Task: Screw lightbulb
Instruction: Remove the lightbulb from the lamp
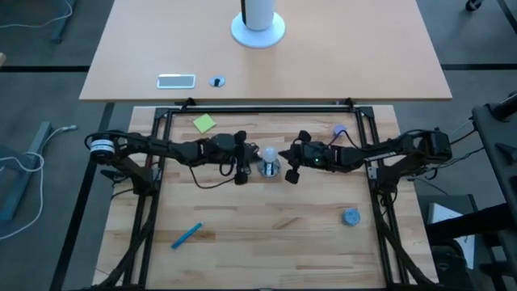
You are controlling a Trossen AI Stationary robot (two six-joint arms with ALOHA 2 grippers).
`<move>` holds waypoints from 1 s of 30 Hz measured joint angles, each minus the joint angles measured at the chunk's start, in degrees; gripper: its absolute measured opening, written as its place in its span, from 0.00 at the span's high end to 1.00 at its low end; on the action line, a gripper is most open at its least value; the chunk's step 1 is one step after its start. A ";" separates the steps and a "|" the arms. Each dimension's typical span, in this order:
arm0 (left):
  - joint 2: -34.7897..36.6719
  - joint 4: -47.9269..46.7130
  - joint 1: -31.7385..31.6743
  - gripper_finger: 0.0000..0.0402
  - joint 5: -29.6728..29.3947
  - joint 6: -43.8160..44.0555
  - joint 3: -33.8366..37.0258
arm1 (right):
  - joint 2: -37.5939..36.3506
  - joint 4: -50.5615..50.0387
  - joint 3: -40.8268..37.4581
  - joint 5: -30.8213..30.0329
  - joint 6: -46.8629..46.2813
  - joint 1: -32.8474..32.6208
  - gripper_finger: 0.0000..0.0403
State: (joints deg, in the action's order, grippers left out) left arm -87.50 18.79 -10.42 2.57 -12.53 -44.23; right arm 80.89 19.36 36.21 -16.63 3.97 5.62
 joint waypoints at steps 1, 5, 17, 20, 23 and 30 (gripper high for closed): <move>0.11 -0.83 -0.03 1.00 -0.74 0.00 0.00 | -0.24 -0.51 0.00 0.14 -0.06 -0.13 1.00; 0.47 -3.32 -0.08 1.00 -4.78 0.19 0.00 | -1.45 -2.53 0.00 1.63 -1.21 -0.37 1.00; -0.74 -0.94 -0.12 1.00 -8.43 -0.24 0.01 | 0.26 1.03 0.02 4.77 -0.51 0.52 1.00; -1.55 0.25 -0.15 1.00 -7.59 -0.26 -0.02 | 0.32 0.96 0.02 4.69 -0.28 0.64 1.00; -2.82 -0.08 -0.16 1.00 -7.42 -0.26 -0.02 | 0.32 1.00 0.02 4.70 -0.09 0.66 1.00; -3.75 2.14 -0.21 1.00 -6.23 0.57 0.02 | 0.30 0.98 0.02 4.73 0.08 0.66 1.00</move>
State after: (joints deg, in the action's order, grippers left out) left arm -91.24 20.93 -10.63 -3.66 -11.96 -44.21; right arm 81.19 20.34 36.23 -11.90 4.05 6.28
